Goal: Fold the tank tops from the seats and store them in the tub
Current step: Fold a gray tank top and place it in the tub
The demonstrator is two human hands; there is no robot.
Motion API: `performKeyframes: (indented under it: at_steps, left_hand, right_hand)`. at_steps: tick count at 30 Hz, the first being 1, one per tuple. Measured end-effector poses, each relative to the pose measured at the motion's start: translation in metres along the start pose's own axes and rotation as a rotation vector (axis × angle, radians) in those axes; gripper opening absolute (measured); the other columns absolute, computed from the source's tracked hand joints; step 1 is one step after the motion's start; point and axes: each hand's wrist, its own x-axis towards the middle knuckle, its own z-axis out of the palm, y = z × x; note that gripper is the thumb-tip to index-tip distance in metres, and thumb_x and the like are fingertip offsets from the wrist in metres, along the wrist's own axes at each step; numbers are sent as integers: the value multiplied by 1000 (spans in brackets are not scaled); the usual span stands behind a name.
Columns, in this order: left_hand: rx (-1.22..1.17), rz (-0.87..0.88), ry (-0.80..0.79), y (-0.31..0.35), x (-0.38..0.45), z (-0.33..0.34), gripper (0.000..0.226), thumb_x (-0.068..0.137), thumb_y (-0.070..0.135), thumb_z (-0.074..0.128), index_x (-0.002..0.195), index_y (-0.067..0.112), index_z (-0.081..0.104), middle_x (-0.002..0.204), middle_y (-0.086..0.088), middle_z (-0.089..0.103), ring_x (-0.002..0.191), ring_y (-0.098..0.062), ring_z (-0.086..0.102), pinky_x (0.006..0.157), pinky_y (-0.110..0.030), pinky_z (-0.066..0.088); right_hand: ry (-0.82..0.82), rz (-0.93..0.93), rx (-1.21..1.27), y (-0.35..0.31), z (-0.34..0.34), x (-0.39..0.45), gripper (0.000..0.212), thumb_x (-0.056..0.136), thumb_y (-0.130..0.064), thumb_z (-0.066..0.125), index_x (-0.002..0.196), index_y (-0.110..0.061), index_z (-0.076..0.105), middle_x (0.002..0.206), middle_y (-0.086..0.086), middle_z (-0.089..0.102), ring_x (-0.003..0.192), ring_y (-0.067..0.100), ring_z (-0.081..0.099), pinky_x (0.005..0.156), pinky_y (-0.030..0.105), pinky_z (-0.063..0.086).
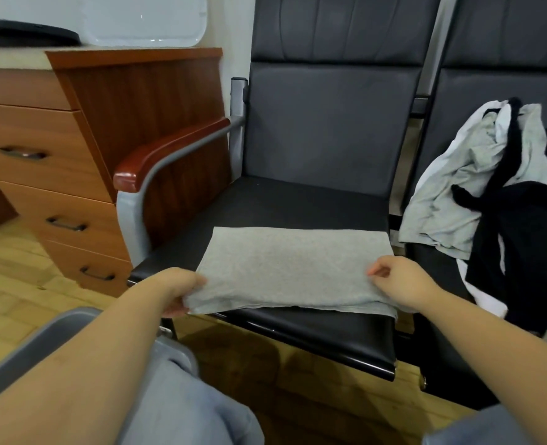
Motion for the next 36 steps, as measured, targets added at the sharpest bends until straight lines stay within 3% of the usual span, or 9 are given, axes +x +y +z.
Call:
performKeyframes:
  at_steps: [3, 7, 10, 15, 20, 23, 27, 32, 36]
  left_hand:
    - [90, 24, -49, 2, 1, -2, 31, 92, 27, 63, 111, 5, 52, 102, -14, 58, 88, -27, 59, 69, -33, 48]
    - [190, 51, -80, 1, 3, -6, 33, 91, 27, 65, 112, 8, 48, 100, -12, 58, 103, -29, 60, 89, -41, 49]
    - [219, 55, -66, 0, 5, -8, 43, 90, 33, 66, 121, 9, 47, 102, -10, 57, 100, -26, 59, 87, -38, 49]
    - [213, -15, -86, -8, 8, -12, 44, 90, 44, 62, 115, 9, 56, 93, -5, 63, 89, -20, 63, 81, -35, 52]
    - [22, -43, -102, -8, 13, -13, 24, 90, 23, 58, 103, 3, 62, 87, -9, 68, 76, -20, 64, 77, -31, 52]
    - [-231, -45, -147, -4, 12, -10, 19, 92, 17, 55, 99, 1, 62, 74, -10, 66, 68, -18, 63, 65, -29, 53]
    - [-337, -18, -205, 2, 11, -10, 21, 91, 17, 57, 99, 0, 65, 72, -10, 68, 58, -15, 67, 52, -25, 56]
    - [-344, -20, -171, 5, 10, -7, 24, 90, 32, 63, 81, 11, 58, 72, -5, 63, 63, -15, 62, 57, -26, 51]
    - [-316, -74, -28, -2, 14, -8, 37, 93, 41, 59, 100, 5, 56, 90, -12, 64, 75, -21, 63, 64, -30, 50]
  right_hand:
    - [-63, -154, 31, -37, 19, -2, 19, 89, -14, 61, 82, -31, 61, 88, -12, 62, 90, 11, 60, 83, 22, 44]
    - [-174, -285, 78, -84, 49, -8, 11, 93, -20, 60, 101, -22, 66, 98, -6, 62, 92, 11, 59, 84, 20, 45]
    - [-233, -375, 85, -115, 73, -17, 17, 92, -25, 62, 108, -21, 63, 99, -6, 59, 93, 12, 57, 83, 20, 45]
    - [-265, -501, -67, -158, 102, -21, 47, 88, -39, 65, 131, -26, 50, 126, -6, 51, 114, 13, 49, 98, 29, 43]
    - [-178, -591, -181, -180, 131, -20, 58, 84, -48, 65, 136, -29, 45, 128, -4, 48, 115, 15, 46, 96, 31, 41]
    - [-117, -612, -238, -186, 143, -21, 59, 85, -50, 64, 133, -24, 44, 126, 0, 48, 113, 18, 46, 95, 32, 42]
    - [-43, -533, -176, -187, 147, -21, 41, 91, -40, 58, 125, -20, 48, 120, 2, 51, 107, 17, 51, 86, 28, 43]
    - [-48, -435, -63, -186, 144, -19, 11, 96, -29, 51, 103, -20, 53, 98, -2, 55, 88, 17, 55, 70, 26, 44]
    - [-58, -366, 77, -183, 139, -16, 16, 97, -32, 50, 85, -23, 44, 72, -9, 45, 65, 7, 46, 55, 21, 34]
